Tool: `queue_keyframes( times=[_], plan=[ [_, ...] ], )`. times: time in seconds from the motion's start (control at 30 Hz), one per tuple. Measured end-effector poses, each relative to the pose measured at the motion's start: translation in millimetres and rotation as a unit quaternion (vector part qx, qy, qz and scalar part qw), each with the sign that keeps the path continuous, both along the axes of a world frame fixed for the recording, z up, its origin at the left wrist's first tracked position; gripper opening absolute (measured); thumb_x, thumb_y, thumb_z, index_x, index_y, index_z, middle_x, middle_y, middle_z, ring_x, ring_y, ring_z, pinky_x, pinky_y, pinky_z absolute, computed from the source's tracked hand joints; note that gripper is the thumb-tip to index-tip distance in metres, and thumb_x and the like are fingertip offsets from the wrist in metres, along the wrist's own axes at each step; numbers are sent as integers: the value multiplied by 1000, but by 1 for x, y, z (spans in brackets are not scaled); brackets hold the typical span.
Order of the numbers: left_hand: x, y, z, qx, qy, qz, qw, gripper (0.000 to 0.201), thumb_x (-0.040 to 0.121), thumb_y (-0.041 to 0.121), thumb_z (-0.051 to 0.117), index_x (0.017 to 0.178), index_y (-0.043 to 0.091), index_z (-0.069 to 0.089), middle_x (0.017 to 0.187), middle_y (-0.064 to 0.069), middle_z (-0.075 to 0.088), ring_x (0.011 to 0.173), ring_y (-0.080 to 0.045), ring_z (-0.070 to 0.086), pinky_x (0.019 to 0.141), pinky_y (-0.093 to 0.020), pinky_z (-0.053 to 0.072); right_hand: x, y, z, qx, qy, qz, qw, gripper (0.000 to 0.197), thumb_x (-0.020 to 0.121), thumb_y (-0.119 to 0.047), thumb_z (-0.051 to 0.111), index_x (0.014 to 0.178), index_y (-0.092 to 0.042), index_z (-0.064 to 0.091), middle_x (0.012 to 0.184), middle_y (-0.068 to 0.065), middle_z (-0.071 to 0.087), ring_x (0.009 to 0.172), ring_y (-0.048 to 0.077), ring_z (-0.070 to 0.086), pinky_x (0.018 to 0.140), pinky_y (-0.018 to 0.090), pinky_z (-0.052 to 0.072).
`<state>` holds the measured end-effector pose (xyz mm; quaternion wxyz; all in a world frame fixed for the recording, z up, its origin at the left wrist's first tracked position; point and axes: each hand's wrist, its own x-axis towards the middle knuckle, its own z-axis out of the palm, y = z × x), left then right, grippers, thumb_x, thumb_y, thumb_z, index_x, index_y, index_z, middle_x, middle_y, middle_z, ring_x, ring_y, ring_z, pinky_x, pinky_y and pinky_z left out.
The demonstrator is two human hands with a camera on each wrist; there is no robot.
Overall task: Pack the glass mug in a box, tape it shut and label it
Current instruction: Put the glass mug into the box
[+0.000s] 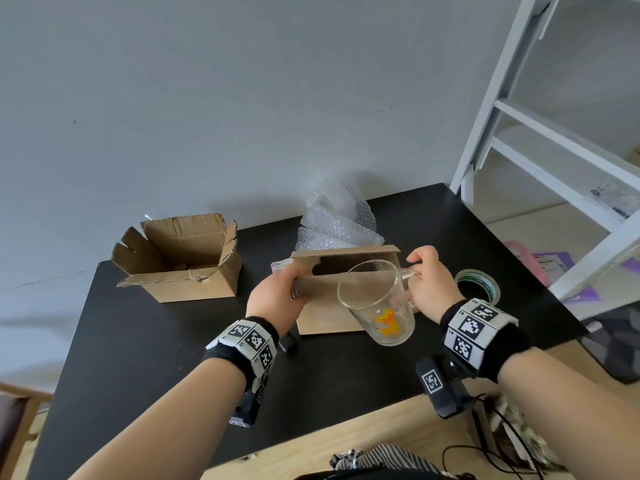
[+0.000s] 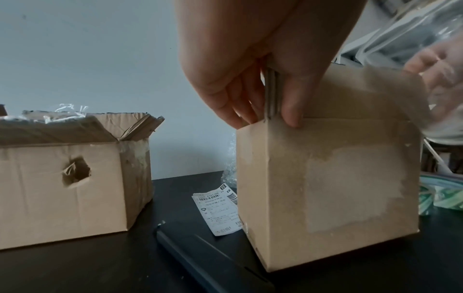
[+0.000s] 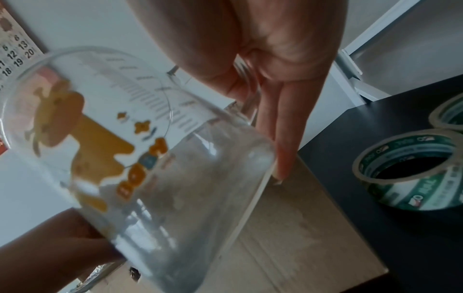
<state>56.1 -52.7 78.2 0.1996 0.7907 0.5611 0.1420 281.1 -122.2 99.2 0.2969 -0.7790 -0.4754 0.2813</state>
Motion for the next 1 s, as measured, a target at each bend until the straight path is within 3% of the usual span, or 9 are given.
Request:
queue_keyframes(
  times=[0.1, 0.2, 0.4, 0.57, 0.63, 0.7, 0.77, 0.9, 1.0],
  plan=[
    [-1, 0, -2, 12, 46, -25, 999, 33, 87, 20, 60, 119, 26, 55, 112, 3, 60, 102, -20, 58, 80, -27, 42, 0, -2, -3, -18, 1, 31, 999, 29, 88, 3, 38, 109, -12, 52, 97, 9, 59, 85, 27, 62, 77, 44, 54],
    [-4, 0, -8, 25, 78, -54, 995, 28, 91, 20, 54, 118, 23, 58, 122, 3, 57, 104, -20, 58, 85, -30, 47, -4, -5, -8, -23, -17, 54, 998, 28, 90, 2, 40, 104, -10, 61, 83, -1, 56, 75, 14, 57, 62, 25, 49],
    [-14, -7, -10, 30, 156, -143, 977, 34, 93, 10, 48, 124, 21, 55, 139, 6, 46, 109, -22, 57, 90, -35, 47, -14, -10, -11, -50, -20, 71, 996, 29, 90, 1, 43, 103, -12, 65, 82, -6, 54, 84, 15, 55, 78, 32, 49],
    [-15, -12, -7, 7, 255, -200, 946, 75, 87, 1, 53, 147, 33, 21, 158, 0, 11, 137, -24, 32, 109, -35, 34, -19, -18, -8, -61, 6, 81, 995, 34, 91, 2, 40, 111, -10, 65, 104, 8, 63, 102, 25, 60, 91, 40, 49],
    [-15, -16, -7, 19, 294, -215, 931, 84, 88, 3, 54, 150, 35, 8, 159, -5, 0, 144, -25, 17, 115, -34, 26, -23, -23, -5, -71, 17, 87, 994, 39, 92, 3, 35, 118, -9, 62, 120, 11, 61, 112, 28, 57, 94, 34, 46],
    [-14, -19, -9, 36, 328, -224, 917, 87, 88, 8, 55, 150, 35, -1, 159, -10, -2, 145, -26, 12, 117, -36, 18, -27, -27, 0, -87, 47, 83, 992, 43, 94, 5, 31, 123, -9, 59, 132, 12, 53, 119, 30, 53, 84, 27, 43],
    [-14, -20, -12, 60, 358, -230, 903, 88, 89, 15, 56, 149, 33, -6, 158, -13, -1, 144, -28, 11, 118, -40, 13, -30, -29, 3, -93, 69, 74, 990, 44, 94, 5, 29, 122, -8, 59, 133, 13, 52, 116, 32, 54, 78, 29, 46],
    [-16, -18, -19, 117, 379, -247, 884, 73, 95, 48, 41, 150, 32, -4, 159, -3, -3, 142, -28, 19, 117, -46, 12, -31, -21, 7, -90, 79, 64, 991, 37, 88, 6, 31, 106, 2, 63, 104, 24, 64, 92, 38, 64, 77, 43, 52],
    [-17, -18, -18, 114, 391, -268, 873, 70, 92, 65, 19, 150, 33, -3, 159, 7, -2, 141, -28, 16, 117, -50, 7, -32, -7, 10, -93, 73, 77, 990, 28, 89, 2, 35, 103, 9, 58, 101, 26, 64, 95, 44, 62, 78, 48, 53]
  ],
)
